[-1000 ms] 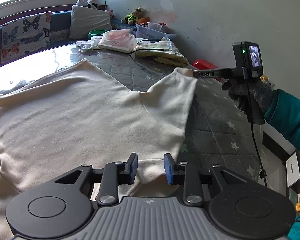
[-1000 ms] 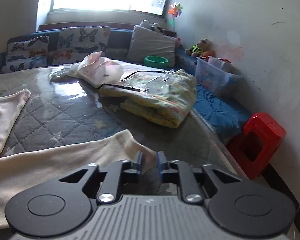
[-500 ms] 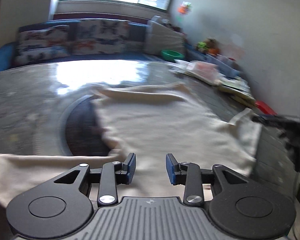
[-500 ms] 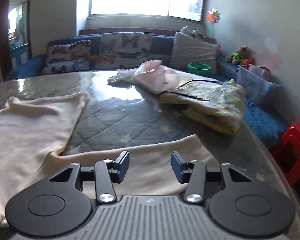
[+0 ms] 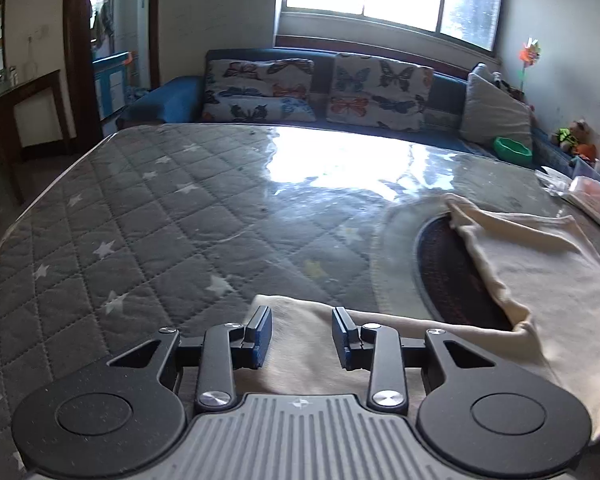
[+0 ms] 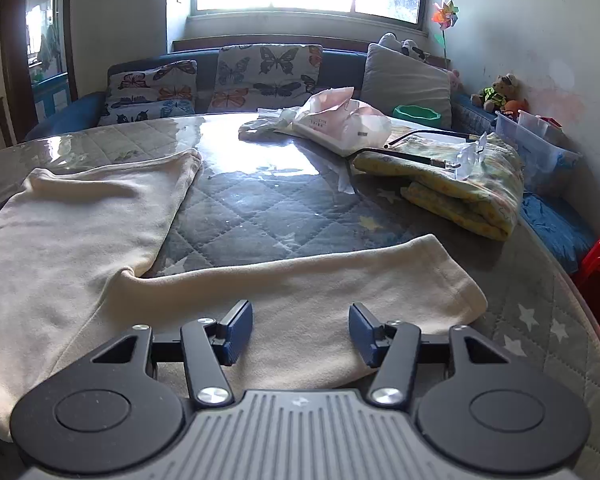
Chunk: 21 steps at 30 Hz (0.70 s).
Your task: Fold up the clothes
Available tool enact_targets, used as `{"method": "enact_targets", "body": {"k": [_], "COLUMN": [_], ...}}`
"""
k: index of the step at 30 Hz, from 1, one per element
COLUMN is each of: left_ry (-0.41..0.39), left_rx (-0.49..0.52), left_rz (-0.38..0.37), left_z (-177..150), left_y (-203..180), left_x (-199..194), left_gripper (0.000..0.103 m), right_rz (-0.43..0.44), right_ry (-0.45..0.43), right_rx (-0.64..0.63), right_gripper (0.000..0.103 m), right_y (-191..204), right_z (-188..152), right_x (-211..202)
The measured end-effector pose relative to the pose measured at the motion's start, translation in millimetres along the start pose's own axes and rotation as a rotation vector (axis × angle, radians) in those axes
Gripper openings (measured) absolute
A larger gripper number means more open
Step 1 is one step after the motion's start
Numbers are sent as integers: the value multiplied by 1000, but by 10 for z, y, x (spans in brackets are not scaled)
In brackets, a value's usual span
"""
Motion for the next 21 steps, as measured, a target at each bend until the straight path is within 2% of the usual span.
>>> {"method": "enact_targets", "body": {"k": [2, 7, 8, 9, 11, 13, 16, 18, 21], "left_ry": [2, 25, 23, 17, -11, -55, -59, -62, -66], "left_rx": [-3, -30, -13, 4, 34, 49, 64, 74, 89], "left_rz": [40, 42, 39, 27, 16, 24, 35, 42, 52], "left_z": [8, -35, -45, -45, -25, 16, 12, 9, 5], "left_y": [70, 196, 183, 155, 106, 95, 84, 76, 65], "left_x": [73, 223, 236, 228, 183, 122, 120, 119, 118], "left_gripper": [46, 43, 33, 19, 12, 11, 11, 17, 19], "right_rz": [-1, -6, -8, -9, -11, -11, -13, -13, -14], "right_ry": [2, 3, 3, 3, 3, 3, 3, 4, 5], "right_rx": [0, 3, 4, 3, 4, 4, 0, -5, -10], "right_gripper": [56, 58, 59, 60, 61, 61, 61, 61, 61], "right_y": [0, -11, -13, -13, -16, -16, -12, -7, -5], "right_z": [8, 10, 10, 10, 11, 12, 11, 14, 21], "right_x": [4, 9, 10, 10, 13, 15, 17, 18, 17]}}
Point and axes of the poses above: each gripper's, at about its wrist camera, not at the fingertips, and x roughly the way its jaws point, y to its left, z to its top, the point moved 7 cm from there along x, roughly the way its jaws point, and after that the axes turned 7 degrees about -y, right-handed, at the moved point
